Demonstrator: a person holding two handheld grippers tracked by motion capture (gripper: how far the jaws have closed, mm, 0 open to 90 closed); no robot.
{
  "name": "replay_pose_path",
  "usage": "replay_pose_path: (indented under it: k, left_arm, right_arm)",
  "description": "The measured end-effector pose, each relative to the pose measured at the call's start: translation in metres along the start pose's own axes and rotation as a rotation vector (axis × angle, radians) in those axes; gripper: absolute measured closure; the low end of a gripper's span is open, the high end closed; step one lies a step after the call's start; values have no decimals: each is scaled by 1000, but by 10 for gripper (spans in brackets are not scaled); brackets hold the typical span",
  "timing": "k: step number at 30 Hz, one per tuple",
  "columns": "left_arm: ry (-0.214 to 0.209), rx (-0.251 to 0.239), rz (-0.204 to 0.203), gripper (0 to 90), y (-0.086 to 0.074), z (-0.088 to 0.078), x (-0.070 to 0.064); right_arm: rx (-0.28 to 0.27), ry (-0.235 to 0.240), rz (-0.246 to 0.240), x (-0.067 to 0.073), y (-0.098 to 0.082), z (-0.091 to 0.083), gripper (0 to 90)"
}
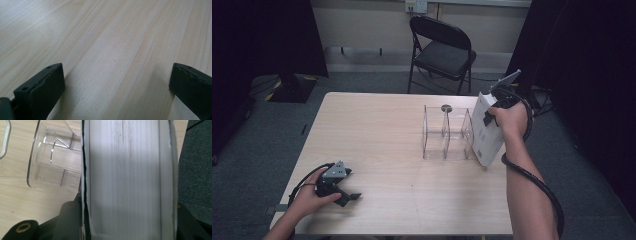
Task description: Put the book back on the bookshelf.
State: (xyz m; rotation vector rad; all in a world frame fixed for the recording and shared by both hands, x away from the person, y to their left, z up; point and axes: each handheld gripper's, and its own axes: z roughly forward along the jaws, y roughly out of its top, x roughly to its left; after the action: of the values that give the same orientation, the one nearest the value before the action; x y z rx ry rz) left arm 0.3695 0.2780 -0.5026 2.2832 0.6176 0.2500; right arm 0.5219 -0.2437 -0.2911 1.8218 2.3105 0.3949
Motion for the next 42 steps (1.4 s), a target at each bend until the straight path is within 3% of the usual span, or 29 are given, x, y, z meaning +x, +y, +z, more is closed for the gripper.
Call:
replay_pose_path:
  k: [42]
  left_arm:
    - [-9, -3, 0, 0, 0, 0, 0]
  right_arm:
    - [-11, -18, 12, 5, 16, 17, 524]
